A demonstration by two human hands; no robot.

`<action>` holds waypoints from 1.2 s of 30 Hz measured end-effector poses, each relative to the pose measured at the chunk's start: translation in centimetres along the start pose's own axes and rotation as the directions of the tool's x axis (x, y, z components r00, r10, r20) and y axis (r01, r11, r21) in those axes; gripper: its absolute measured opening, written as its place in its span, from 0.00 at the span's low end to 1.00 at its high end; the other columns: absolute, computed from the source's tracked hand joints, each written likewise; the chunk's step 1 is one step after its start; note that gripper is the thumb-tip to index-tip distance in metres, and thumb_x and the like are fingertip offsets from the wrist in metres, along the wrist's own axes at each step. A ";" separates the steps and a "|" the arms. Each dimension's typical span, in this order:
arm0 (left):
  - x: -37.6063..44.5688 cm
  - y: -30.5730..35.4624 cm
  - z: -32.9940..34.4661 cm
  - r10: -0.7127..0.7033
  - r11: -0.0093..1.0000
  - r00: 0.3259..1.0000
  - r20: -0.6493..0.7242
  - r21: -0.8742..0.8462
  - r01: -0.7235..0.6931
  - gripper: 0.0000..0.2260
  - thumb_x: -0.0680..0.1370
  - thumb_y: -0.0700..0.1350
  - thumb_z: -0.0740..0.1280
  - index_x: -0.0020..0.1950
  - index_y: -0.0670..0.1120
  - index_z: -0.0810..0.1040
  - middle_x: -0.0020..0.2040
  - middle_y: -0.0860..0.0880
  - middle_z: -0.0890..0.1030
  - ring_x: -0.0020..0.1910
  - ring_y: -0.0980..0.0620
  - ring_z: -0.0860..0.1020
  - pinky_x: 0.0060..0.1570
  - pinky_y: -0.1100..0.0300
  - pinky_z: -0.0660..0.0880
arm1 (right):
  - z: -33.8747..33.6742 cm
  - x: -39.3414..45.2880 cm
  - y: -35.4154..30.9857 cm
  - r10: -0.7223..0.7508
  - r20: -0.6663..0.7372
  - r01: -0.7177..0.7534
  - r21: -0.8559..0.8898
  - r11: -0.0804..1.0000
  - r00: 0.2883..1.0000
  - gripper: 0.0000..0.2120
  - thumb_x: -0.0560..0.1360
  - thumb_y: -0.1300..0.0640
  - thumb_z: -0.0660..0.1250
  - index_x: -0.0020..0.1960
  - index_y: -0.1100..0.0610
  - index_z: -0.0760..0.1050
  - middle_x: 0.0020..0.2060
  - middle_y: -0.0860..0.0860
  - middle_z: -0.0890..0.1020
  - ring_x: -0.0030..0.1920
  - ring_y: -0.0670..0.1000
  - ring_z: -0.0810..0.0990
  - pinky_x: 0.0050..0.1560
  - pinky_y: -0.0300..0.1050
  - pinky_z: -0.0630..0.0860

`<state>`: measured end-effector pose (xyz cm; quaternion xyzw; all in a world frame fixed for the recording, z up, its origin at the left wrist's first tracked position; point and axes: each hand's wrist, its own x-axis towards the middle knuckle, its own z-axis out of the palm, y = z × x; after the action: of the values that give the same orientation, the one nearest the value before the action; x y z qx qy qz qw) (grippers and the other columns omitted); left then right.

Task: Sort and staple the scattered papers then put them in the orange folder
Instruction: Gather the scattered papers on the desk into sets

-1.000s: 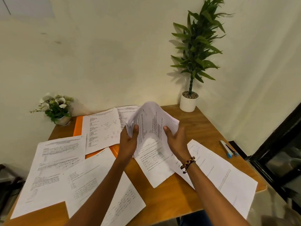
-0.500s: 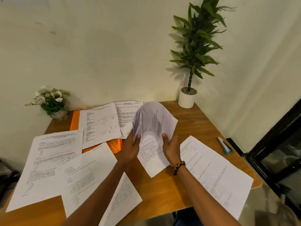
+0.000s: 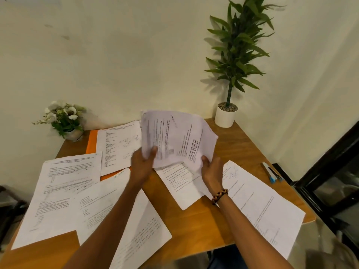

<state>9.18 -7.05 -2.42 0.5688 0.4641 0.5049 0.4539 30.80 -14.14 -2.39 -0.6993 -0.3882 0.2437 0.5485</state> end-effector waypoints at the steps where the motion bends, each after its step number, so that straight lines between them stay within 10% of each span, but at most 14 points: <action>1: 0.3 0.6 -0.8 -0.018 0.996 0.997 -0.080 -0.083 0.011 0.14 0.78 0.51 0.71 0.61 0.49 0.80 0.56 0.50 0.85 0.51 0.50 0.86 0.47 0.51 0.84 | -0.5 0.2 0.0 0.026 0.017 -0.027 0.048 0.998 1.000 0.13 0.82 0.62 0.66 0.65 0.62 0.74 0.59 0.56 0.81 0.59 0.57 0.81 0.51 0.47 0.81; 5: 0.2 0.4 -2.5 -0.205 0.754 0.973 0.106 -0.617 0.225 0.13 0.78 0.48 0.71 0.62 0.49 0.80 0.63 0.45 0.82 0.59 0.46 0.82 0.53 0.49 0.83 | -1.4 0.0 0.4 0.192 0.147 -0.234 0.364 0.901 0.970 0.21 0.80 0.63 0.67 0.70 0.52 0.68 0.66 0.49 0.78 0.64 0.52 0.77 0.66 0.57 0.76; 13: -1.8 -0.3 3.1 -0.168 0.676 0.927 0.336 -0.646 0.356 0.23 0.85 0.43 0.61 0.79 0.54 0.61 0.72 0.41 0.75 0.70 0.37 0.75 0.66 0.32 0.71 | 1.6 -5.5 1.3 0.163 0.347 -0.314 0.438 0.842 0.924 0.21 0.78 0.61 0.71 0.67 0.47 0.71 0.60 0.47 0.83 0.62 0.51 0.81 0.55 0.51 0.83; 19: 1.4 0.2 0.6 -0.274 0.793 0.943 0.190 -0.509 0.334 0.23 0.82 0.42 0.67 0.76 0.52 0.67 0.68 0.46 0.80 0.64 0.43 0.81 0.60 0.38 0.78 | -1.1 -3.1 1.7 0.087 0.465 -0.375 0.574 0.729 0.881 0.24 0.75 0.63 0.73 0.70 0.59 0.72 0.65 0.56 0.81 0.64 0.60 0.81 0.63 0.69 0.76; 23: 2.6 1.8 -0.4 -0.233 0.909 0.956 0.179 -0.309 0.280 0.24 0.79 0.51 0.70 0.74 0.51 0.70 0.67 0.47 0.80 0.65 0.42 0.79 0.60 0.38 0.79 | -3.6 0.9 -0.7 0.090 0.468 -0.312 0.421 0.852 0.879 0.39 0.63 0.48 0.84 0.68 0.62 0.75 0.64 0.60 0.81 0.65 0.63 0.79 0.65 0.64 0.76; 36: 2.7 6.6 1.6 -0.054 0.975 0.945 0.324 -0.185 0.120 0.10 0.82 0.53 0.65 0.64 0.59 0.75 0.57 0.50 0.85 0.56 0.47 0.85 0.53 0.46 0.82 | -1.5 3.8 -5.5 -0.141 0.409 0.000 0.326 0.945 0.901 0.14 0.80 0.61 0.68 0.63 0.47 0.75 0.62 0.51 0.83 0.62 0.53 0.82 0.61 0.54 0.80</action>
<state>11.35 -5.51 4.38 0.5722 0.3562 0.4310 0.5999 32.66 -11.38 3.58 -0.5166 -0.4799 0.4298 0.5640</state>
